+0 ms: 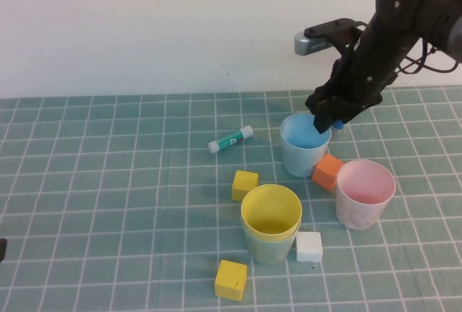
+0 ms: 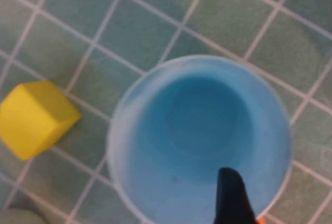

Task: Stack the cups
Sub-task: Pick up the blue cup

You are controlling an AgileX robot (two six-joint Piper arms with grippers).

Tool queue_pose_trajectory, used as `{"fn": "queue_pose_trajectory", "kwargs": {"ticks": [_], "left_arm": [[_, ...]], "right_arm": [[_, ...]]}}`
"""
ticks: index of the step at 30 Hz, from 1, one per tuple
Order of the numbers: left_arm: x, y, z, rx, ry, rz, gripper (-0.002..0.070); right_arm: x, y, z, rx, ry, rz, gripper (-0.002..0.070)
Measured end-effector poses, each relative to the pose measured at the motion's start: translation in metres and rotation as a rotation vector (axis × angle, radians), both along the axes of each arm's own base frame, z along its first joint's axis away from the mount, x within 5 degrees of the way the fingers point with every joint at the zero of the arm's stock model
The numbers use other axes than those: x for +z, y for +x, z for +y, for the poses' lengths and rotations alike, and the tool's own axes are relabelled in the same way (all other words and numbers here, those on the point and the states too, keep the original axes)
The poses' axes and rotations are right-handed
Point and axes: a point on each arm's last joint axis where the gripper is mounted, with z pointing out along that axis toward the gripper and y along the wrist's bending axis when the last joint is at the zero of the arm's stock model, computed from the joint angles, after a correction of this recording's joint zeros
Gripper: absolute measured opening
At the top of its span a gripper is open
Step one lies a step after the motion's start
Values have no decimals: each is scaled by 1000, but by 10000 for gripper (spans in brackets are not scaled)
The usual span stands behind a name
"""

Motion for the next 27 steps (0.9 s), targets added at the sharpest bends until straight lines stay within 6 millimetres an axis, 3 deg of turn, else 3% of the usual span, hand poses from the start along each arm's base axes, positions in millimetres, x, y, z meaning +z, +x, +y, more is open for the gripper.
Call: {"fn": "queue_pose_trajectory", "kwargs": {"ticks": [12, 18, 23, 27], "left_arm": [[-1, 0, 1, 7, 16, 7, -1], [-2, -1, 2, 12, 25, 19, -1], [-2, -1, 2, 14, 26, 21, -1], [-3, -1, 2, 15, 28, 25, -1]], "right_arm": [[-16, 9, 1, -47, -7, -25, 370], [-33, 13, 5, -61, 21, 5, 261], [-34, 15, 7, -67, 44, 0, 64], [-34, 14, 8, -66, 62, 5, 23]]}}
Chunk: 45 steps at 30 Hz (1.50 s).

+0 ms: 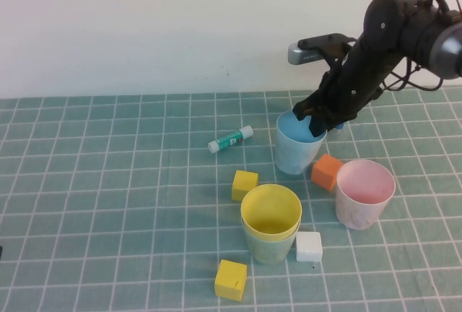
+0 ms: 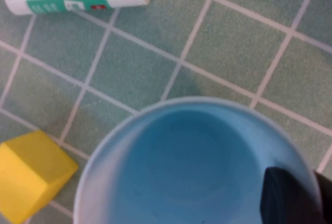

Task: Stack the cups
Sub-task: Pick up the blue cup, then place the blue cup on the pink cup

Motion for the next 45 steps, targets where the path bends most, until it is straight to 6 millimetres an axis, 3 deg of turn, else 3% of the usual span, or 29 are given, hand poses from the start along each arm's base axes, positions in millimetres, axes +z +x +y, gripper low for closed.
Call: {"fn": "queue_pose_trajectory", "kwargs": {"ticks": [6, 12, 21, 25, 28, 31, 36, 45], "left_arm": [[-1, 0, 1, 7, 8, 13, -1], [-2, -1, 1, 9, 10, 17, -1], [-2, -1, 2, 13, 12, 29, -1], [-2, -2, 2, 15, 5, 30, -1], [-2, -2, 2, 19, -10, 35, -1], [-3, -3, 1, 20, -20, 40, -1], [-3, -3, 1, 21, -28, 44, -1], [-6, -5, -1, 16, -57, 92, -1]], "right_arm": [[18, -5, 0, 24, 17, -15, 20], [75, -27, -7, 112, 3, -73, 20], [182, -88, -38, 186, -96, -271, 20], [209, -128, -53, 185, -115, -316, 20], [197, -152, -62, 195, -135, -254, 20], [167, -164, -67, 203, -161, -166, 20], [123, -158, -65, 189, -169, -145, 20], [94, -133, -58, 157, -156, -189, 20]]}}
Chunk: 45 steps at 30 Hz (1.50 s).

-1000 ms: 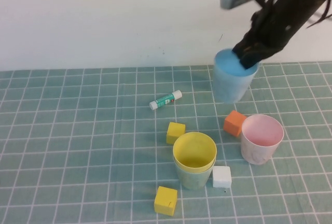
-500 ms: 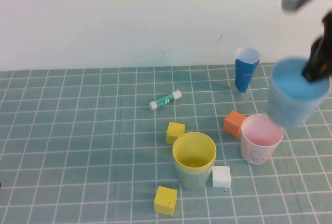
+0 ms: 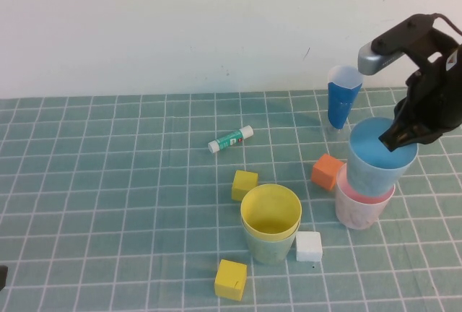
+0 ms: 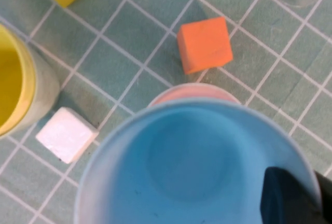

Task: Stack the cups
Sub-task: Place the blue cup on the pink cup, then pick up the pink cup

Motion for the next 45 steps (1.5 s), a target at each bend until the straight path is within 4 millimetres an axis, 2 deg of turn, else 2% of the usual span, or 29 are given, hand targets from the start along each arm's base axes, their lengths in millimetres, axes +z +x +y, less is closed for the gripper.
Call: {"fn": "queue_pose_trajectory", "kwargs": {"ticks": [11, 17, 20, 22, 27, 30, 36, 45], "left_arm": [[-2, -1, 1, 6, 5, 26, -1], [-2, -1, 1, 8, 2, 27, -1], [-2, -1, 1, 9, 3, 29, -1], [-2, -1, 1, 9, 2, 33, -1], [-3, -2, 0, 8, -2, 41, -1], [-3, -2, 0, 7, -3, 39, -1], [-3, -2, 0, 6, -7, 42, -3], [-3, -2, 0, 5, -10, 44, -3]], "right_arm": [[-19, 13, 4, -30, 0, 6, 28], [-22, 16, 3, -50, -5, 8, 127], [-23, 17, 1, -60, -26, 2, 151], [-20, 16, 0, -60, -39, 4, 157], [5, 4, -7, -58, -68, -8, 172], [10, 0, -12, -97, -76, 18, 235], [-5, 10, -23, -170, -77, 69, 403], [-37, 27, -11, -189, -8, 127, 438]]}}
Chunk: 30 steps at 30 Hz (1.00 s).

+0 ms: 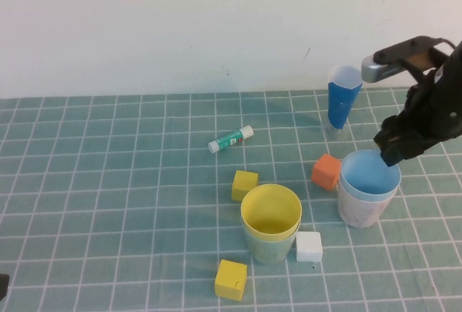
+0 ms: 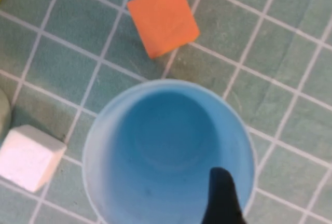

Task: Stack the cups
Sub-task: Pick up the pink cup

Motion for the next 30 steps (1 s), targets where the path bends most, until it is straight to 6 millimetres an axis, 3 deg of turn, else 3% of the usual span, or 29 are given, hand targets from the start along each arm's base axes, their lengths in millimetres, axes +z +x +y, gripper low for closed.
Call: {"fn": "queue_pose_trajectory", "kwargs": {"ticks": [12, 14, 17, 20, 22, 26, 30], "left_arm": [[0, 0, 0, -1, 2, -1, -3], [0, 0, 0, -1, 2, -1, -3], [0, 0, 0, -1, 2, -1, -3], [0, 0, 0, -1, 2, -1, -3], [0, 0, 0, -1, 2, -1, -3], [0, 0, 0, -1, 2, -1, -3], [0, 0, 0, -1, 2, -1, -3]], "right_arm": [[-57, 14, 7, -15, -11, 155, 432], [-65, 15, 8, -5, -9, 181, 400], [-69, 15, 10, 19, 6, 196, 293], [-69, 15, 13, 45, 39, 200, 123], [-69, 14, 15, 65, 49, 201, 58], [-53, 11, 14, 84, 62, 164, 46], [-12, 0, 11, 95, 78, 79, 45]]}}
